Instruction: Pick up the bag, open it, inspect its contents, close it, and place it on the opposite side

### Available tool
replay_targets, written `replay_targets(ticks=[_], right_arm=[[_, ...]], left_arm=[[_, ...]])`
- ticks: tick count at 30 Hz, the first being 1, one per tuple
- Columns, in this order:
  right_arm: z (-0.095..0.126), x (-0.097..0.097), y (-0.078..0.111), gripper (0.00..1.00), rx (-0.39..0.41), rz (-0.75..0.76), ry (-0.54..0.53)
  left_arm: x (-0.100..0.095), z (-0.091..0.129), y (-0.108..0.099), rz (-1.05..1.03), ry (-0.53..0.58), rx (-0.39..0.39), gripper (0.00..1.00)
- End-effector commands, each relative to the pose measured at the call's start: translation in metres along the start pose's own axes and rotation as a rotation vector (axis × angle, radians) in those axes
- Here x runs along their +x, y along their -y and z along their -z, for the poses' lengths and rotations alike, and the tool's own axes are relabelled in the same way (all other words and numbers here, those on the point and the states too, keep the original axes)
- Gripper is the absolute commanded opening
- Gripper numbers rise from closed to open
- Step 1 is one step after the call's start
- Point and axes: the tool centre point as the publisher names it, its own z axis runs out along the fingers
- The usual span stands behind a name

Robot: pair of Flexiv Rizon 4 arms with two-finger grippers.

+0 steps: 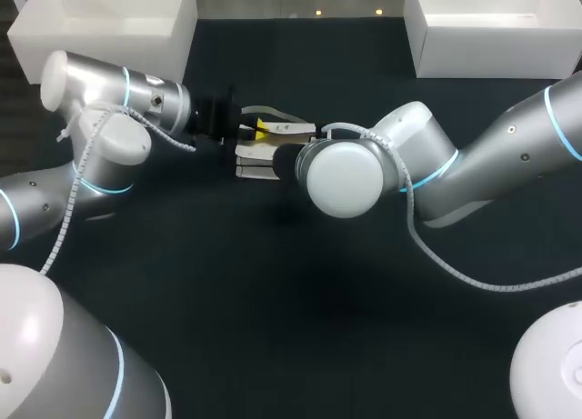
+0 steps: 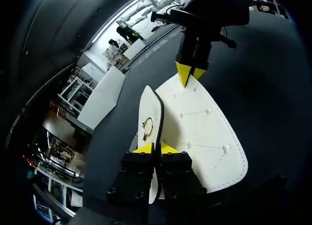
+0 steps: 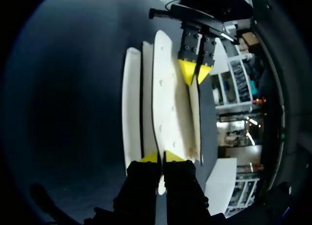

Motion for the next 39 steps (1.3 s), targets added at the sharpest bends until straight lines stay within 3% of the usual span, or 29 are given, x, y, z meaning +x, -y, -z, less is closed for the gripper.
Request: replay_targets(ticks=[1,10,12,14,18,21,22,23,24,39], right_arm=[[-0.001,0.002,0.001,0.00,-0.002,0.000,0.003],[-0.001,0.002,0.001,0.00,-0.002,0.000,0.003],[-0.001,0.002,0.001,0.00,-0.002,0.000,0.003],[-0.001,0.002,0.001,0.00,-0.002,0.000,0.003],[-0.001,0.002,0.001,0.00,-0.002,0.000,0.003],[-0.001,0.002,0.001,0.00,-0.002,0.000,0.003],[-0.001,0.002,0.001,0.00,-0.002,0.000,0.003],[-0.001,0.002,0.001,0.00,-0.002,0.000,0.003],[-0.001,0.002,0.001,0.00,-0.002,0.000,0.003],[-0.001,0.002,0.001,0.00,-0.002,0.000,0.003]], left_arm=[[0.011,-0.004,-0.002,-0.010,0.023,0.002,0.00],[0.008,0.001,0.002,-0.040,-0.006,-0.001,0.00],[0.004,0.003,0.003,-0.041,-0.006,-0.004,0.25],[0.001,0.004,0.003,-0.037,-0.007,-0.003,0.34],[-0.004,0.006,0.005,-0.039,-0.013,-0.002,0.24],[-0.005,0.006,0.008,-0.042,-0.026,0.006,0.23],[-0.005,0.005,0.008,-0.046,-0.030,0.005,0.19],[-0.005,0.003,0.009,-0.048,-0.032,0.004,0.05],[-0.005,0.003,0.009,-0.051,-0.035,0.003,0.00],[0.012,0.004,-0.001,-0.068,-0.141,0.002,0.00]])
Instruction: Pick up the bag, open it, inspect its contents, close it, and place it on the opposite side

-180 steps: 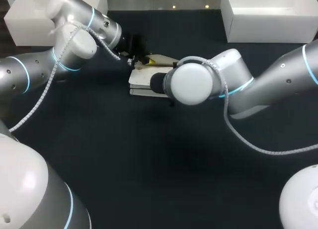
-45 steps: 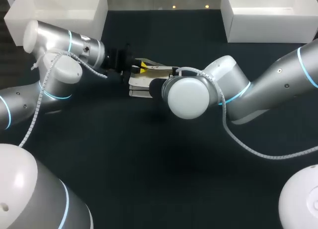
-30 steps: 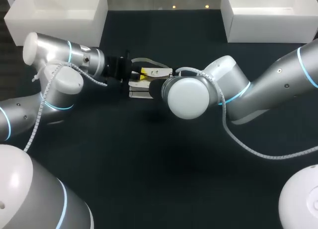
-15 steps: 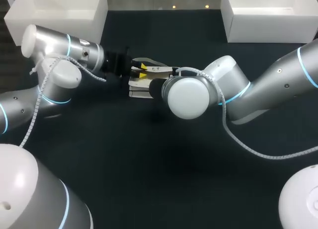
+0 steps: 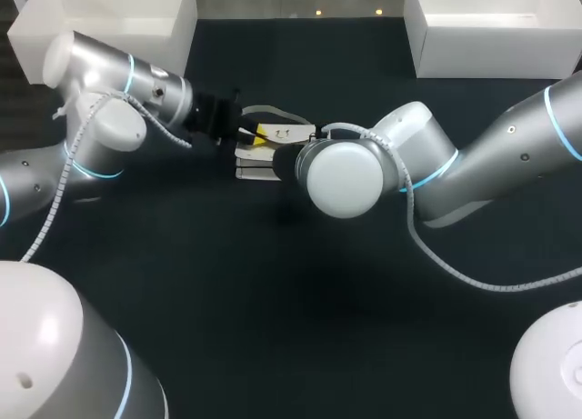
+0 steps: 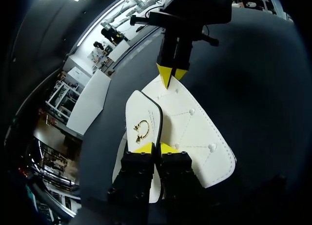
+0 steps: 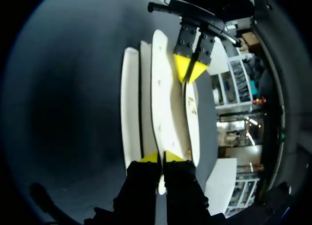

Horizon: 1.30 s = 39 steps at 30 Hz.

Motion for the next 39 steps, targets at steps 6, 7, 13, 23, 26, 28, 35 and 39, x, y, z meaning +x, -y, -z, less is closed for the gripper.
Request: replay_targets(ticks=[6,7,13,23,26,28,35,39], right_arm=[[-0.001,0.001,0.001,0.00,-0.002,0.000,0.003],[-0.001,0.001,0.001,0.00,-0.002,0.000,0.003],[-0.001,0.001,0.001,0.00,-0.002,0.000,0.003],[-0.001,0.001,0.001,0.00,-0.002,0.000,0.003],[-0.001,0.001,0.001,0.00,-0.002,0.000,0.003],[-0.001,0.001,0.001,0.00,-0.002,0.000,0.003],[-0.001,0.001,0.001,0.00,-0.002,0.000,0.003],[-0.001,0.001,0.001,0.00,-0.002,0.000,0.003]], left_arm=[[-0.004,-0.007,0.001,-0.021,-0.039,0.007,0.00],[-0.004,-0.009,0.002,-0.029,-0.049,0.008,0.00],[-0.003,-0.009,0.003,-0.063,-0.083,0.001,0.00],[-0.012,-0.004,-0.009,-0.024,-0.037,-0.062,0.00],[-0.014,-0.002,-0.003,-0.025,-0.036,-0.043,0.49],[-0.015,-0.002,0.000,-0.026,-0.033,-0.035,0.49],[-0.016,-0.002,0.008,-0.029,-0.024,0.000,0.00],[-0.014,-0.007,0.007,-0.019,-0.026,-0.001,0.00]])
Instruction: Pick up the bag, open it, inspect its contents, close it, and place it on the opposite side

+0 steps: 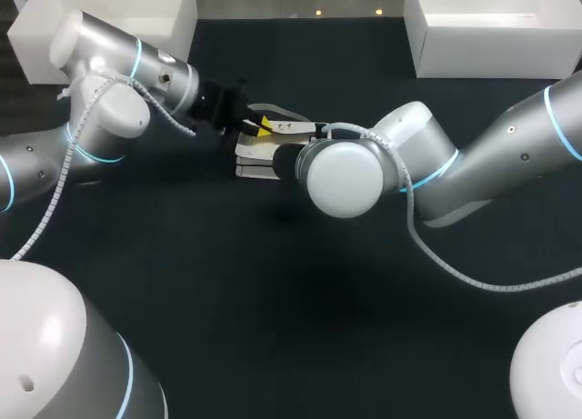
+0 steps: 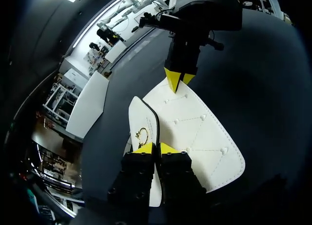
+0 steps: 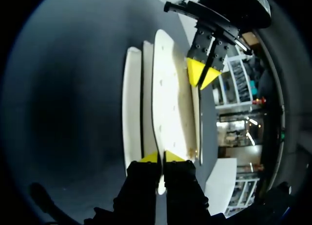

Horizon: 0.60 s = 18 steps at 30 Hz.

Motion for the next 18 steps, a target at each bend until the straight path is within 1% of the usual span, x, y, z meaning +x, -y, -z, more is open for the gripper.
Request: replay_targets(ticks=[1,5,8,13,15,18], right_arm=[[-0.001,0.002,0.001,0.00,-0.002,0.000,0.003],[-0.001,0.002,0.001,0.00,-0.002,0.000,0.003],[-0.001,0.002,0.001,0.00,-0.002,0.000,0.003],[-0.001,0.002,0.001,0.00,-0.002,0.000,0.003],[-0.001,0.002,0.001,0.00,-0.002,0.000,0.003],[-0.001,0.002,0.001,0.00,-0.002,0.000,0.003]], left_arm=[[0.006,-0.007,-0.001,0.007,0.002,0.002,0.00],[0.015,-0.006,0.004,0.000,-0.024,0.029,0.00],[0.022,-0.005,0.005,-0.009,-0.028,0.033,0.00],[0.019,-0.006,-0.004,0.015,-0.010,0.003,0.00],[0.018,-0.010,-0.006,0.009,-0.001,-0.025,0.00],[0.017,-0.014,-0.012,0.014,-0.003,-0.035,0.00]])
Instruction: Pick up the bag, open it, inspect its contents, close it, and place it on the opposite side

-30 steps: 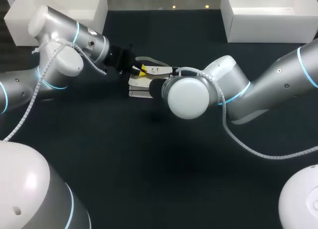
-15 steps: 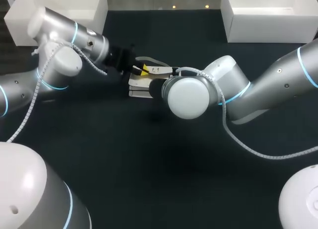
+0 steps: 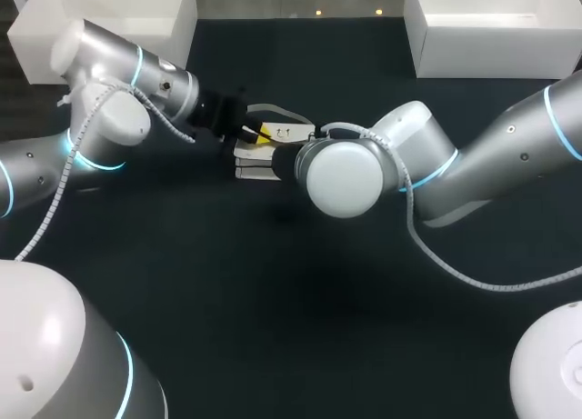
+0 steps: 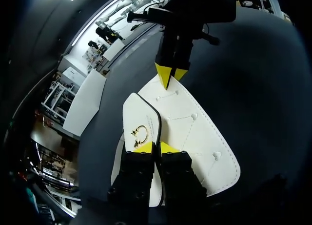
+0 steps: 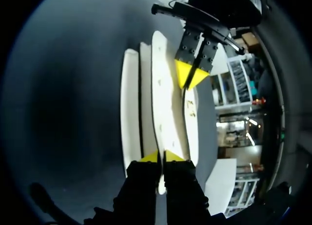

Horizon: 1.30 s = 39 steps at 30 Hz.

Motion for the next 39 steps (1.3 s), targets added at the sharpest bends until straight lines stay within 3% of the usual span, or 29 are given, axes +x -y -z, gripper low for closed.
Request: replay_targets(ticks=[1,7,13,19,23,38,39], right_arm=[[-0.001,0.002,0.003,0.00,0.000,0.001,0.002],[-0.001,0.002,0.003,0.00,0.000,0.001,0.002],[-0.001,0.002,0.003,0.00,0.000,0.001,0.002],[-0.001,0.002,0.003,0.00,0.000,0.001,0.002],[-0.001,0.002,0.003,0.00,0.000,0.001,0.002],[-0.001,0.002,0.003,0.00,0.000,0.001,0.002],[-0.001,0.002,0.003,0.00,0.000,0.001,0.002]], left_arm=[[0.001,-0.008,-0.008,0.007,0.010,-0.025,0.00],[-0.001,0.000,-0.005,0.019,0.012,0.033,0.00],[-0.001,-0.003,-0.003,0.005,0.044,-0.021,0.00],[0.001,0.007,0.005,-0.023,0.022,0.059,0.00],[0.002,0.010,0.007,-0.032,0.022,0.065,0.00],[-0.005,-0.002,-0.007,0.014,0.057,-0.015,0.00],[-0.006,-0.001,-0.007,0.021,0.063,-0.009,0.07]])
